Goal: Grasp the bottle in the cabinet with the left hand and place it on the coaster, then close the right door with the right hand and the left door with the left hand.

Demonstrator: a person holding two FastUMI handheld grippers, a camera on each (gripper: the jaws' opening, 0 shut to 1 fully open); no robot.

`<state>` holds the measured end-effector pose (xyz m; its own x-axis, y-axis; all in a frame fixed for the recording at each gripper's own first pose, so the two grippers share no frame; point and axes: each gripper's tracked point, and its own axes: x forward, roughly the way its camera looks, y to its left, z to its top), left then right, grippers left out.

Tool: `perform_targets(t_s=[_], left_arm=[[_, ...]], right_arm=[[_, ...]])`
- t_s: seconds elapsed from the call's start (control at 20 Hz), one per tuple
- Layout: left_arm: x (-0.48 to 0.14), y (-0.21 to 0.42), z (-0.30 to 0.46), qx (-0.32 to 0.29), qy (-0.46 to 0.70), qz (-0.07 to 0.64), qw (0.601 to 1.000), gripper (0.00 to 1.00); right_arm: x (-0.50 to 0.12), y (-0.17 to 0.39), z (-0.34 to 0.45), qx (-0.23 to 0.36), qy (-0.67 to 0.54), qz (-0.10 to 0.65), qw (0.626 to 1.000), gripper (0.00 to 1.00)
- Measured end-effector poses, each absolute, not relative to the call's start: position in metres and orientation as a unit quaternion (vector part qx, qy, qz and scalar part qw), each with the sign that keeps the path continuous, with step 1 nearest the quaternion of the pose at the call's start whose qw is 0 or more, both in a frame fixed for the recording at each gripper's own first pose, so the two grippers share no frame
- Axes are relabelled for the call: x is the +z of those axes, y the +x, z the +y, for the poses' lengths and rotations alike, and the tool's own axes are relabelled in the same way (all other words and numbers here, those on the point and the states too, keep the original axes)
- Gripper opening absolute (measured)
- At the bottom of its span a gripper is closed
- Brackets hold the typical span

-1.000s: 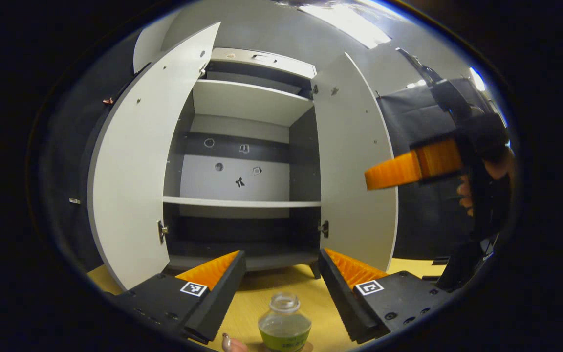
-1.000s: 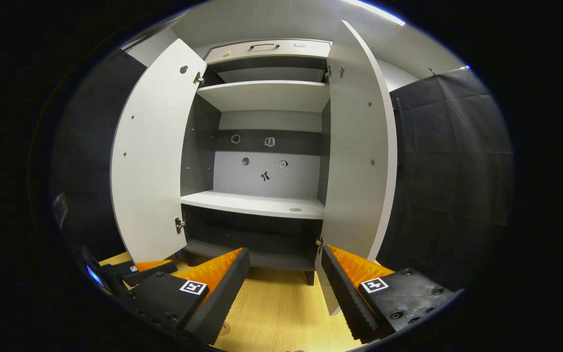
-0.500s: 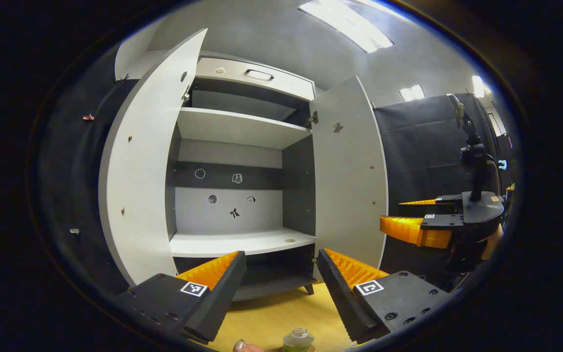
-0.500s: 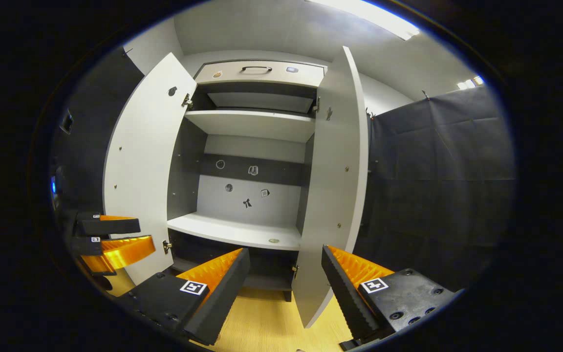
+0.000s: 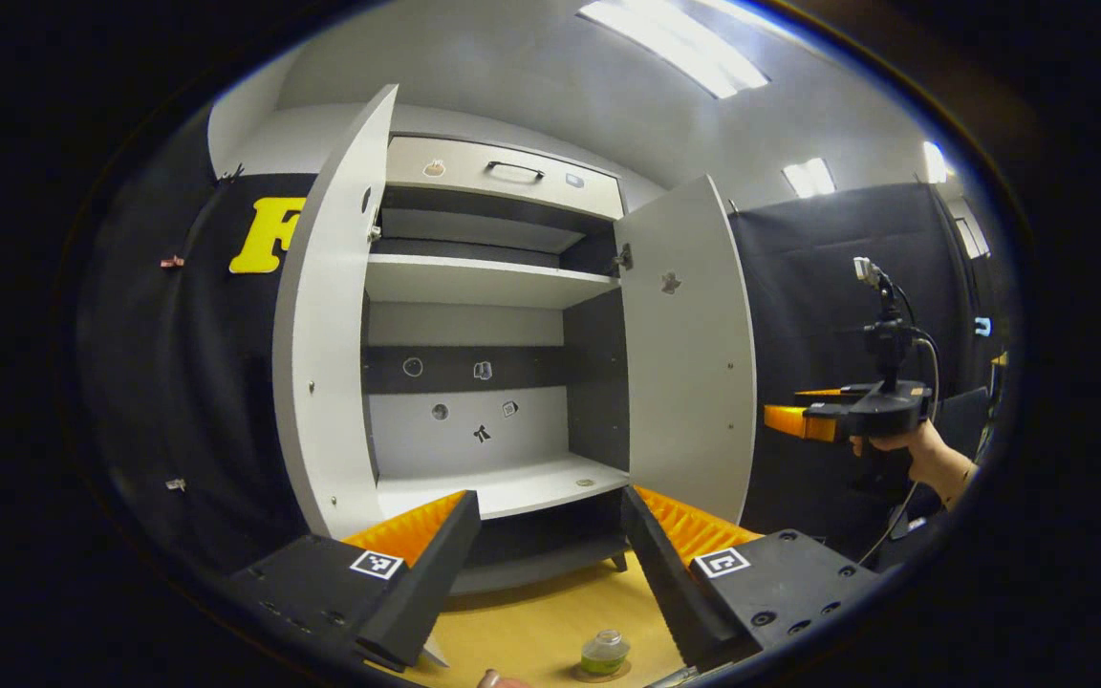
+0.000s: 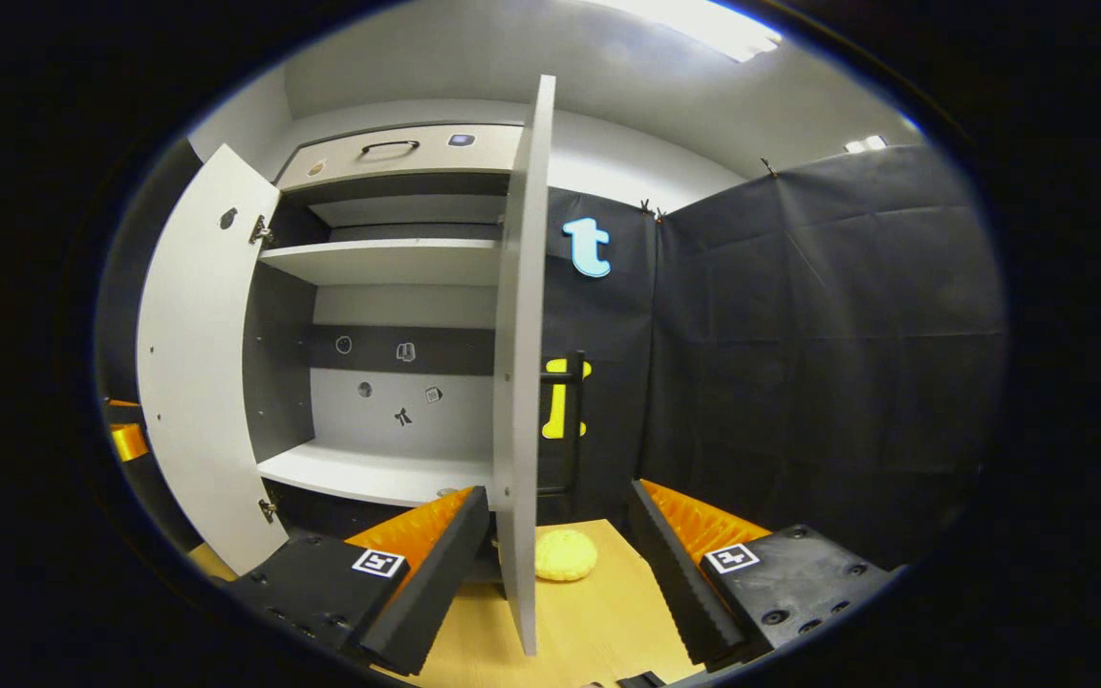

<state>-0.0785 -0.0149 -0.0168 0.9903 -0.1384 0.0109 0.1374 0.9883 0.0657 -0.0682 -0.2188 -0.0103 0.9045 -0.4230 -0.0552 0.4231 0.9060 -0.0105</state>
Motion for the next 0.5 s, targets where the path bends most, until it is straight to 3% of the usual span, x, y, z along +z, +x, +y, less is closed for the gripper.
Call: perform_targets(t_s=[0.2, 0.5], left_arm=[[-0.022, -0.085, -0.03, -0.053, -0.009, -0.002, 0.999, 0.95], [-0.033, -0.091, -0.033, -0.017, -0.045, 0.015, 0.999, 0.95]], right_arm=[[-0.007, -0.061, -0.257, -0.221, 0.003, 0.023, 0.975, 0.98], [-0.013, -0.04, -0.255, -0.163, 0.015, 0.023, 0.986, 0.98]])
